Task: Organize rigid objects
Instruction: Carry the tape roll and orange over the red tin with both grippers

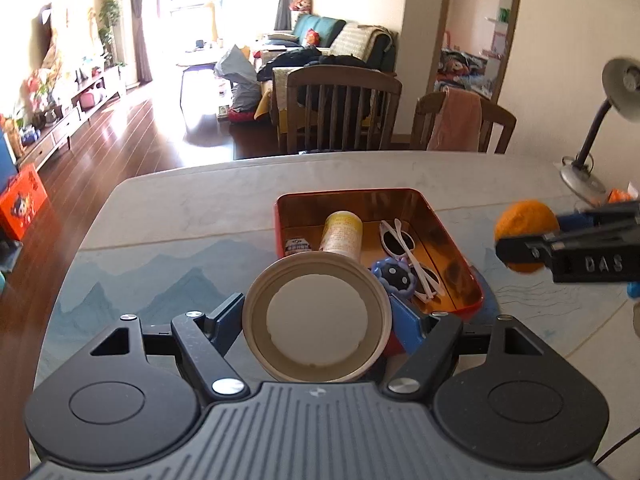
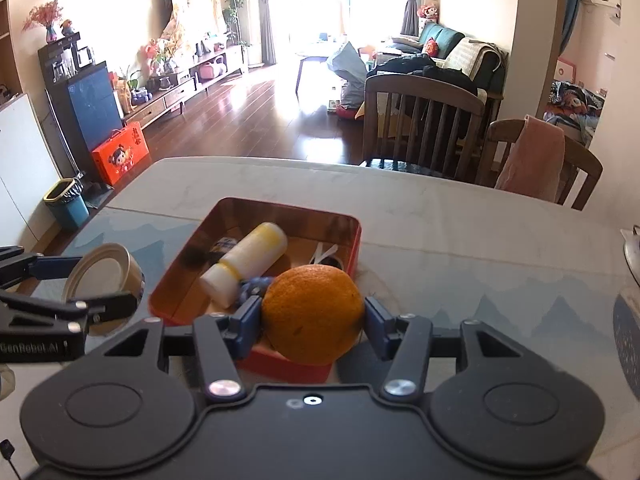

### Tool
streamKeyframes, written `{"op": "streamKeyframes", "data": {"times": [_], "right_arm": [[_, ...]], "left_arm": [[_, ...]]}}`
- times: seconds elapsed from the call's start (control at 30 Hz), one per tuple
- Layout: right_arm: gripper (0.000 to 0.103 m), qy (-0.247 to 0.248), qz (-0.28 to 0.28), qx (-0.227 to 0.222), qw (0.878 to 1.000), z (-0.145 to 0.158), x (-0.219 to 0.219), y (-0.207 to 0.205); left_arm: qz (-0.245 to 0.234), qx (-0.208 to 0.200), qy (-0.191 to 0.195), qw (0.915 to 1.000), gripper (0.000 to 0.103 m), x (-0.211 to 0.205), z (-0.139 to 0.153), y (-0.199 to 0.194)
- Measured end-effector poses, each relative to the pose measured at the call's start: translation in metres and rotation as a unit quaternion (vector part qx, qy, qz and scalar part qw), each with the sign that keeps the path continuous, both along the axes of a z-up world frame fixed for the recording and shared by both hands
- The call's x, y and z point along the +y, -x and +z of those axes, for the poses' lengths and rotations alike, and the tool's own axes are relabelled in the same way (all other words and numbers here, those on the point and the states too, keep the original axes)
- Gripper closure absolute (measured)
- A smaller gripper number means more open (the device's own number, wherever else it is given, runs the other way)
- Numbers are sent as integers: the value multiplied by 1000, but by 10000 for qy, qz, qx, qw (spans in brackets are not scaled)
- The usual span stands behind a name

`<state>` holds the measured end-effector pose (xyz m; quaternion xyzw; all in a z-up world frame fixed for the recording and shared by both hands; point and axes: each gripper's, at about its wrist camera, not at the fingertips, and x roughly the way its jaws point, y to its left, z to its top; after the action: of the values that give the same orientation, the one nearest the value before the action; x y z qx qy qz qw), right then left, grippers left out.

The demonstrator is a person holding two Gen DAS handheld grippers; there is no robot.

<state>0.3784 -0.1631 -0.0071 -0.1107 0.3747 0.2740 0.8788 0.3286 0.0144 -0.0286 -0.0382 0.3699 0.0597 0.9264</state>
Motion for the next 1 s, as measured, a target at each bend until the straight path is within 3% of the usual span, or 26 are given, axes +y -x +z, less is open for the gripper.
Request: {"op": "streamKeyframes", "data": {"times": [0.47,0.73,1.0], "right_arm": [[50,479,525,-118,9974,-32,36,-53],[50,626,824,-59,9946,-50,45,-70],[50,685,1143,-165,9909,-56,52,-71]], "left_arm": [[128,117,-406,9990,26,3,-14,-80],[369,287,-140,9988,26,13,-21,-119],[232,472,-131,9985,26,6,-36,-139]]}}
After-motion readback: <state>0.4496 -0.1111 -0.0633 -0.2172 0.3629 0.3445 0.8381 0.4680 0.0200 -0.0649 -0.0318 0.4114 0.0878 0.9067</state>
